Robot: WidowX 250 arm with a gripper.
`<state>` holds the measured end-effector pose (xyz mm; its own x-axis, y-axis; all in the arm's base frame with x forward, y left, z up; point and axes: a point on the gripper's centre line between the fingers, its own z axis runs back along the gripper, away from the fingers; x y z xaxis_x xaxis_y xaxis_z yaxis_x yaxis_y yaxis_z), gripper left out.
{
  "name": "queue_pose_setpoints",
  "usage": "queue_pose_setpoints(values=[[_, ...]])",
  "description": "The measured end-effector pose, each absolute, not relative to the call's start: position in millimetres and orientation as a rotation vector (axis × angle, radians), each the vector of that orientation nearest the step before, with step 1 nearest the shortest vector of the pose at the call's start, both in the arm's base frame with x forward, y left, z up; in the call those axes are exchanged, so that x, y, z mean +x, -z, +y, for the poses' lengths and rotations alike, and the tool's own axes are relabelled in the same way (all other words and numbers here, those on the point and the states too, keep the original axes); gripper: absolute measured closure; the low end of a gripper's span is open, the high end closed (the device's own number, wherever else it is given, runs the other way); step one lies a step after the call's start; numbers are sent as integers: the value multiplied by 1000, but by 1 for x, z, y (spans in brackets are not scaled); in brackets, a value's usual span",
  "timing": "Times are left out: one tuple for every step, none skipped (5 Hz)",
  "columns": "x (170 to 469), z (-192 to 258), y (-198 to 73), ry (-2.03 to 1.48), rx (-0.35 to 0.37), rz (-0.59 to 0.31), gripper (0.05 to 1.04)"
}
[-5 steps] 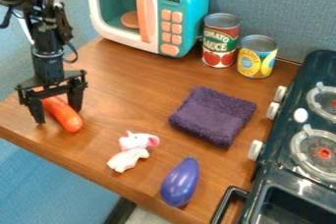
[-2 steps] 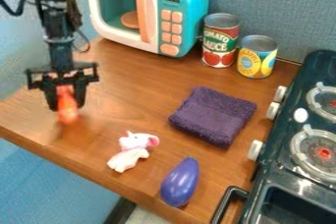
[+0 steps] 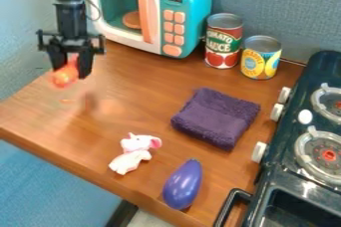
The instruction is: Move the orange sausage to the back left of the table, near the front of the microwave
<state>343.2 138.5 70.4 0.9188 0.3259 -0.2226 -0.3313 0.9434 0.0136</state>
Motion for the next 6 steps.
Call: queue_pose_setpoints(values=[[352,147,-61,-213,-22,288,519],[363,153,-51,-82,-50,282,519],[366,167,-41,3,-82,231,519],[375,174,-41,66,-95,170,519],[381,178,-38,79,-79,142,519],[388,182,-32,71,-68,139,519]])
